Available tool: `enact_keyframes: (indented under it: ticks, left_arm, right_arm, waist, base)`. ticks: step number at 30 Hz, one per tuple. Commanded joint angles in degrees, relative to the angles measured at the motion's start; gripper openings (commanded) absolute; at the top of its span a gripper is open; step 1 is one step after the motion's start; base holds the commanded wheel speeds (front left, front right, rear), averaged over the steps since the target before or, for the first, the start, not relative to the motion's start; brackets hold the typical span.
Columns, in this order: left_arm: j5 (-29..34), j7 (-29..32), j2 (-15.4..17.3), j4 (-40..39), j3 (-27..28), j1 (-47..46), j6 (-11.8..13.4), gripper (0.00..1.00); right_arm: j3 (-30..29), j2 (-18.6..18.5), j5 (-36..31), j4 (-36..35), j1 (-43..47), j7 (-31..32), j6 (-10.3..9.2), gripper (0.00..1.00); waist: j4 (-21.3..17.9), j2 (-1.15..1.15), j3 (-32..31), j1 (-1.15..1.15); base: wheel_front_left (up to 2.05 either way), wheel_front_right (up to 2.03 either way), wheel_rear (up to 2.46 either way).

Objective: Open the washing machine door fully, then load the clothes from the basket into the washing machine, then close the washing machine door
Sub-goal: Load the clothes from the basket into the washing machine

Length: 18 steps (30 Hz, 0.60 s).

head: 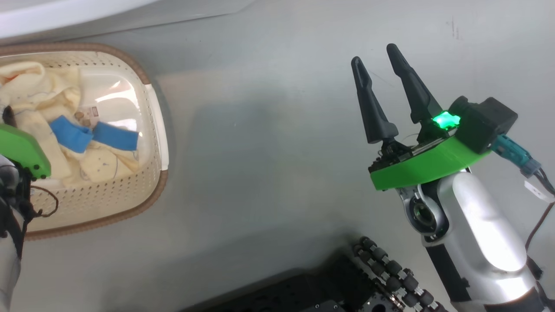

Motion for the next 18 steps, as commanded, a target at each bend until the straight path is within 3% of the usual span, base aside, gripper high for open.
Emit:
enact_keyframes:
  ticks: [1,18]
  left_arm:
    - [-0.68,-1.24,1.91,-0.05,1.3,2.17,-0.23,0.0]
    - [-2.98,-5.53,-4.55,-1.44,1.27,9.51,-1.61,0.0]
  right_arm:
    - [0.45,-0.22,-0.77,-1.16,2.8,-0.36,0.26,1.0]
    - [-1.01,-0.22,-2.9,0.74,5.96,-0.36,0.26,1.0]
  waist:
    - [0.76,0.0,-1.04,0.0]
    - [6.29,0.0,-12.15,0.0]
  base:
    - [0.0,0.0,0.0]
    - [0.0,0.0,0.0]
